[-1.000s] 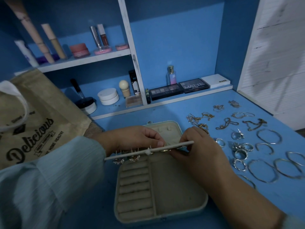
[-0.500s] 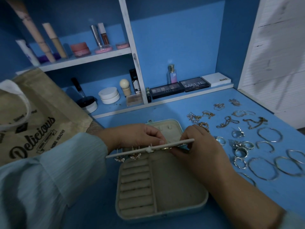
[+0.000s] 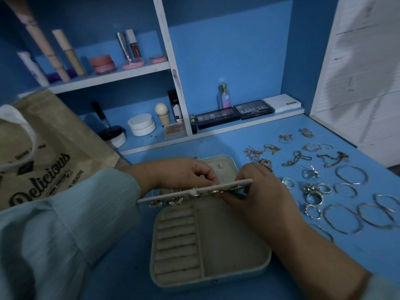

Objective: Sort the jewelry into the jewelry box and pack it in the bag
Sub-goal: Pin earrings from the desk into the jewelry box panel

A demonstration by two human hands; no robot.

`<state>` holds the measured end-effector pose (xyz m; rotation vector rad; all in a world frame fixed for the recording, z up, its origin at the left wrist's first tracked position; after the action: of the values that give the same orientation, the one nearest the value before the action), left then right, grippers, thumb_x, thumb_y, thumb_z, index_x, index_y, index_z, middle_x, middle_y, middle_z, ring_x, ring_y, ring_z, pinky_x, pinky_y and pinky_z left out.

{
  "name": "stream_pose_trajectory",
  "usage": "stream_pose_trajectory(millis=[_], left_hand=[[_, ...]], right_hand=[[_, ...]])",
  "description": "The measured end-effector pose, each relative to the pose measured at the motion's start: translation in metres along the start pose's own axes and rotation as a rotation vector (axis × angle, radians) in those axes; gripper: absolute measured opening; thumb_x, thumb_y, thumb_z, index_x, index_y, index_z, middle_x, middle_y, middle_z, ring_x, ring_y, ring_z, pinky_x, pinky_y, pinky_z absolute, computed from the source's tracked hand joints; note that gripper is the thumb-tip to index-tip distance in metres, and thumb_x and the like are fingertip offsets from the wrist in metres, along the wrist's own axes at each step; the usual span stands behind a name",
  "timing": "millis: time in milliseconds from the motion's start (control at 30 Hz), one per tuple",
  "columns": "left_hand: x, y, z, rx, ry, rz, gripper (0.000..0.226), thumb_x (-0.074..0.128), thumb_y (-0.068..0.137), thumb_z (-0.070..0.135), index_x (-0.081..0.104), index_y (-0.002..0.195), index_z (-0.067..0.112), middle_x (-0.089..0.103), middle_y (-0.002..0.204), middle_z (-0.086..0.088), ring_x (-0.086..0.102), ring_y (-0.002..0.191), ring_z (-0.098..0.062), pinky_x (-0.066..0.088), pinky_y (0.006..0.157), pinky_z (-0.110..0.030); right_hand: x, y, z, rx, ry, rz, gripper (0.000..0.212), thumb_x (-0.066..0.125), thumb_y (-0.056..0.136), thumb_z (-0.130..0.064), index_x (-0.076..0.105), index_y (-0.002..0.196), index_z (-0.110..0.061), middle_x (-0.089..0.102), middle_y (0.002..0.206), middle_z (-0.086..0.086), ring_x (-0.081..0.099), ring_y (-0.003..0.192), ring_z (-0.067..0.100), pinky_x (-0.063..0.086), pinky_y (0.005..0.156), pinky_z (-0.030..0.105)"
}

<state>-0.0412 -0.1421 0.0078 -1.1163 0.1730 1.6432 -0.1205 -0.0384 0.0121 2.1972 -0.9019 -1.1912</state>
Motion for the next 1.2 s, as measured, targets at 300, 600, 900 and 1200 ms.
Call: stream_pose_trajectory(millis=[300, 600, 900, 1200], left_hand=[[0.0, 0.005, 0.003, 0.008, 0.042, -0.06, 0.017, 0.055, 0.091, 0.018, 0.059, 0.082, 0.031, 0.055, 0.057, 0.031, 0.049, 0.054, 0.013, 0.035, 0.055, 0.0], [-0.002, 0.006, 0.002, -0.015, 0.034, -0.081, 0.023, 0.055, 0.091, 0.017, 0.061, 0.077, 0.034, 0.059, 0.061, 0.03, 0.053, 0.058, 0.014, 0.037, 0.059, 0.001], [-0.01, 0.001, -0.002, -0.018, 0.051, -0.07, 0.02, 0.055, 0.091, 0.026, 0.064, 0.088, 0.044, 0.062, 0.077, 0.036, 0.056, 0.077, 0.02, 0.038, 0.074, -0.003], [-0.046, -0.06, 0.047, 0.117, 0.007, 0.079, 0.029, 0.046, 0.071, 0.052, 0.059, 0.097, 0.045, 0.064, 0.095, 0.03, 0.053, 0.094, 0.019, 0.036, 0.078, 0.004]], right_hand=[[0.003, 0.0, 0.001, 0.019, -0.03, -0.041, 0.049, 0.083, 0.062, -0.028, 0.034, 0.068, -0.024, 0.034, 0.066, -0.011, 0.036, 0.057, 0.012, 0.017, 0.051, 0.009], [0.007, 0.002, 0.002, 0.095, 0.003, -0.162, 0.041, 0.068, 0.072, -0.041, 0.03, 0.066, -0.027, 0.029, 0.066, -0.015, 0.038, 0.067, 0.012, 0.027, 0.052, 0.013], [0.007, 0.004, 0.005, 0.192, 0.005, -0.269, 0.047, 0.065, 0.078, -0.045, 0.022, 0.065, -0.033, 0.031, 0.072, -0.016, 0.035, 0.076, 0.007, 0.029, 0.06, 0.022], [0.005, 0.008, 0.001, 0.265, 0.03, -0.369, 0.042, 0.069, 0.079, -0.035, 0.029, 0.066, -0.032, 0.034, 0.072, -0.015, 0.037, 0.074, 0.009, 0.029, 0.055, 0.009]])
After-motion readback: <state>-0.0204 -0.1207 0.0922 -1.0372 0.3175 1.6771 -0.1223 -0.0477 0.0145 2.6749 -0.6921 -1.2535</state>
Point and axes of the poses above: each hand's wrist, its own y-axis towards the middle knuckle, its own x-axis out of the palm, z = x × y, the point moved 8 cm from there along y, towards the middle knuckle
